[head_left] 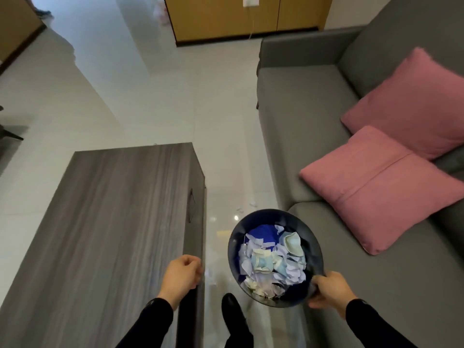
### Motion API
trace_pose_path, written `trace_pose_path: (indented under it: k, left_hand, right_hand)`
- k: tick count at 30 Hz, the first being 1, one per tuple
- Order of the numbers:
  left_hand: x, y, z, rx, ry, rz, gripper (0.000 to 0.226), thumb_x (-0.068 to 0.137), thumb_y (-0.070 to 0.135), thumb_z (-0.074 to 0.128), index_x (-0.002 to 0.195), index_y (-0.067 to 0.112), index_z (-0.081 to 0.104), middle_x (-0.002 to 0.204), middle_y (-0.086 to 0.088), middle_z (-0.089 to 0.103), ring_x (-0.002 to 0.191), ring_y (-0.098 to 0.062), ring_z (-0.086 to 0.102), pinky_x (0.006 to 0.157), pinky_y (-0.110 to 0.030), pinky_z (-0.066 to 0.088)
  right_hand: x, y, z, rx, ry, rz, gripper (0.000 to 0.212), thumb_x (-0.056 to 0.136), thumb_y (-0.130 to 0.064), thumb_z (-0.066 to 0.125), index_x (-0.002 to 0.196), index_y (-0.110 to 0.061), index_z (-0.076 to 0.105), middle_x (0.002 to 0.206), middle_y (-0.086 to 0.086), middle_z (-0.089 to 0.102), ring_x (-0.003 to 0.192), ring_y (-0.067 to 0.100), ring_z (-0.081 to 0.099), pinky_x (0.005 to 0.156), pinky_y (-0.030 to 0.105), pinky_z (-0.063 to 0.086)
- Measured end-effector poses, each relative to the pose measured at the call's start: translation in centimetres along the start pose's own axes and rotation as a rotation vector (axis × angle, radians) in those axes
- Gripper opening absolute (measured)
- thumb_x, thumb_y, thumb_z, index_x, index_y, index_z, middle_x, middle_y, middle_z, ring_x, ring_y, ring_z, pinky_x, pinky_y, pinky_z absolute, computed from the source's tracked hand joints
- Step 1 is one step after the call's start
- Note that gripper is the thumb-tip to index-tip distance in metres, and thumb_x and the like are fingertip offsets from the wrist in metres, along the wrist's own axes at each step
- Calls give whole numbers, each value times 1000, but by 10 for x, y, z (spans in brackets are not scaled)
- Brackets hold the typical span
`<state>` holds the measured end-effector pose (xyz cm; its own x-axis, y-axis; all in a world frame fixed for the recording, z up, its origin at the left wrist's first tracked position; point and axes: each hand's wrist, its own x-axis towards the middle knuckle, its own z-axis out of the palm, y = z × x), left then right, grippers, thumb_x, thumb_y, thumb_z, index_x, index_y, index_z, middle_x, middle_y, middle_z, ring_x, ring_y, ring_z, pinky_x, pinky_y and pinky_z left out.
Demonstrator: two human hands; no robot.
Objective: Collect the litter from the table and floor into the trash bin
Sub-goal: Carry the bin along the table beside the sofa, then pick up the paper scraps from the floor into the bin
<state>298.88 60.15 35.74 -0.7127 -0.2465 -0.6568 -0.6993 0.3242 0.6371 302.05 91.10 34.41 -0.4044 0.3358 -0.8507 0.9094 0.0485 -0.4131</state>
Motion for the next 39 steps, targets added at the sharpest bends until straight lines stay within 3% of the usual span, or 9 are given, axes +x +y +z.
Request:
trace_pose_path:
  k: [6, 9, 15, 24, 28, 31, 33, 35, 39]
  left_hand:
    - [111, -31, 39, 28, -18, -111, 18, 88, 11, 48, 78, 16, 64, 67, -3, 67, 61, -18, 58, 56, -29, 48]
    - [163, -64, 62, 27, 2, -150, 19, 86, 11, 50, 74, 17, 64, 59, 2, 66, 55, -16, 57, 52, -27, 48]
    - [251, -143, 114, 15, 10, -294, 17, 89, 11, 48, 85, 15, 64, 74, -6, 65, 59, -16, 58, 52, -27, 47]
    - [330, -215, 153, -63, -9, -400, 16, 91, 14, 51, 78, 11, 59, 65, -3, 55, 48, -13, 47, 45, -23, 36]
    - [337, -226, 158, -62, -9, -427, 16, 91, 14, 51, 78, 12, 59, 69, -6, 55, 52, -16, 47, 48, -25, 36]
    - [339, -223, 160, 8, -4, -436, 14, 92, 15, 49, 85, 12, 61, 75, -6, 59, 58, -16, 52, 50, -24, 41]
    - [340, -220, 163, 18, 1, -443, 14, 92, 13, 47, 88, 12, 60, 77, -6, 60, 60, -16, 53, 51, -23, 42]
    - [336, -219, 167, 39, 8, -454, 17, 91, 10, 46, 83, 13, 60, 77, -8, 59, 58, -16, 52, 51, -24, 42]
    - [327, -224, 172, 175, 18, -465, 15, 88, 5, 48, 93, 4, 63, 88, -20, 66, 79, -39, 64, 76, -45, 53]
  right_hand:
    - [113, -17, 39, -50, -32, 117, 19, 90, 7, 42, 75, -3, 51, 66, 18, 57, 52, 33, 56, 37, 34, 53]
    - [179, -15, 64, -103, -39, 154, 13, 93, 1, 41, 97, -1, 53, 88, 23, 64, 64, 36, 62, 51, 39, 56]
    - [291, 9, 108, -143, -75, 222, 29, 94, 1, 39, 121, -1, 50, 114, 27, 61, 76, 37, 62, 56, 38, 52]
    - [382, 49, 136, -199, -65, 256, 28, 94, 0, 41, 118, -7, 53, 102, 20, 60, 68, 29, 57, 54, 34, 48]
    - [400, 57, 145, -209, -34, 290, 29, 95, -2, 42, 121, -5, 53, 114, 22, 61, 80, 33, 58, 51, 34, 46]
    - [406, 56, 146, -247, -40, 291, 29, 94, -4, 46, 121, 3, 54, 107, 24, 61, 84, 34, 58, 60, 40, 53]
    - [404, 49, 147, -337, -43, 262, 31, 93, -6, 47, 119, 10, 52, 102, 24, 61, 83, 34, 58, 79, 48, 54]
    - [396, 36, 151, -553, -38, 182, 39, 93, -13, 48, 125, 9, 45, 115, 25, 58, 101, 39, 57, 94, 50, 48]
    - [377, -25, 166, -722, 11, -349, 54, 92, -22, 49, 142, -12, 32, 143, 14, 39, 132, 27, 36, 107, 37, 33]
